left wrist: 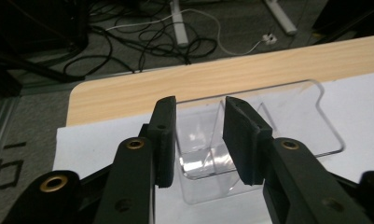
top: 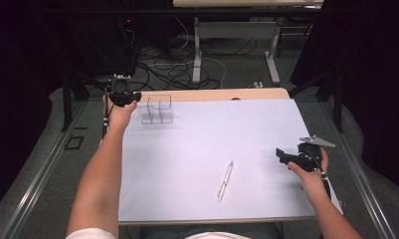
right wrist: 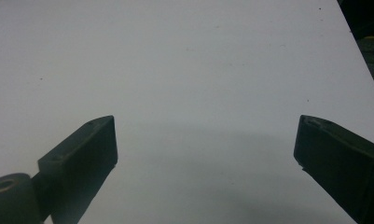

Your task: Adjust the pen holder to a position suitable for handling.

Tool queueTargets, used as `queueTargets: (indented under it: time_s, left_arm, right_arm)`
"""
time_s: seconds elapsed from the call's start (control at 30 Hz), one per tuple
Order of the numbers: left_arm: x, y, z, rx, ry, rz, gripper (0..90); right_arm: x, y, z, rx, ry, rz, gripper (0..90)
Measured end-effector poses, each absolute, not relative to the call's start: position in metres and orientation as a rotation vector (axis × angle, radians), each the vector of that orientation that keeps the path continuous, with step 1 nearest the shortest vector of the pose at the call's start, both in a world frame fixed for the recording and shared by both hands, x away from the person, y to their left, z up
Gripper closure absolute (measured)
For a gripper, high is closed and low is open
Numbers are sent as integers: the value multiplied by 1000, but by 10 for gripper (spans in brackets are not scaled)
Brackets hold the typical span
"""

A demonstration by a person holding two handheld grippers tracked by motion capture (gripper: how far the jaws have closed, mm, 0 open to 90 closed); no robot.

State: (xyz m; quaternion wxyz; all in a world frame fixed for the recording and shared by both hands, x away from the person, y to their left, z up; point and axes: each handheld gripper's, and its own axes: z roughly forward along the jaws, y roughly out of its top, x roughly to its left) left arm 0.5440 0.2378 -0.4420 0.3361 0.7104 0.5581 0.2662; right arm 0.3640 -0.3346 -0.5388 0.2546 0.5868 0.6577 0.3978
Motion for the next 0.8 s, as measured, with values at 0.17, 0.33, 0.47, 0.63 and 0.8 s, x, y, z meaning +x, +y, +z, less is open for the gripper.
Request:
queueTargets:
  time_s: [0.17,0.33,0.47,0.63,0.8]
  left_arm:
    - [547,238,-449,1868,1508,654,729]
    - [550,240,-452,1851,1550,638,755]
    - [553,242,-457,1851,1571,606,771]
    - [554,243,-460,1842,1600,602,788]
    - [555,241,-465,1853,1604,594,835]
  right_arm:
    - [364,-335,-540,1588,1793,1077,59]
    - [364,-335,-540,1590,1796,1083,59]
    - [364,-335,-540,1585,1799,1085,59]
    - [364,-334,-540,1596,1797,1098,59]
    - [364,-333,-540,1597,1798,1098,59]
